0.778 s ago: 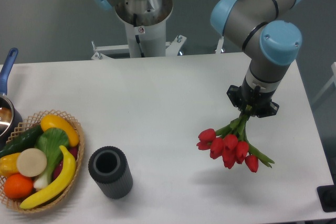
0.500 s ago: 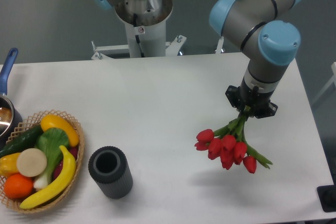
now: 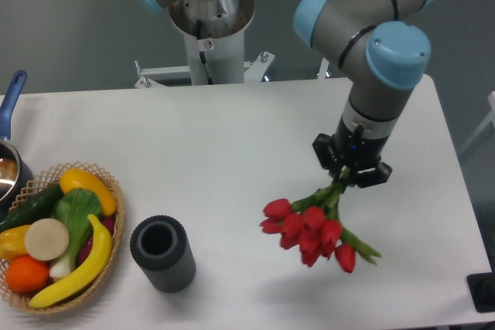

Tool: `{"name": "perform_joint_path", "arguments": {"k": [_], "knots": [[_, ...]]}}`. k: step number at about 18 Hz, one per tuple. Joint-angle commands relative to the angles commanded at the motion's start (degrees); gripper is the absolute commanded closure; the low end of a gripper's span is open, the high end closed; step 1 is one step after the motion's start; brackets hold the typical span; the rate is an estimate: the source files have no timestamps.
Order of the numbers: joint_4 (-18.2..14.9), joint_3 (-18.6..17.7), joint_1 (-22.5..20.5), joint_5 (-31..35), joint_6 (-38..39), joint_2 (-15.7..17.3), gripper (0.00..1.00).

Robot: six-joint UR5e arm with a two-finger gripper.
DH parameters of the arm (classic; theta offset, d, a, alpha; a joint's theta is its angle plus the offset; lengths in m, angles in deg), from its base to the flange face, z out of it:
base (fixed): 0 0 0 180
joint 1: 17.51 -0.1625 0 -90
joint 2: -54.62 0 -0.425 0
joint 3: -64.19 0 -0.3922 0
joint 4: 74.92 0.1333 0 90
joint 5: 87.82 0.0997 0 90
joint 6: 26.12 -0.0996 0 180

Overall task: Insert the flowers into the vase
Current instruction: 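Carry the red tulip bunch in the gripper toward the black vase, then tilt the tulips and lower the stems into the black vase opening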

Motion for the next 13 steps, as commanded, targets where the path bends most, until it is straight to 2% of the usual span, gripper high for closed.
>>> {"name": "perform_joint_path", "arguments": {"k": [7, 11, 13], "knots": [[4.4, -0.2, 0.3, -23.6, 3.7, -0.4, 1.00], [9.2, -0.3, 0.9, -29.6, 8.1, -1.1, 1.00], [13.8, -0.1, 1.7, -29.7, 12.6, -1.8, 1.00]]}}
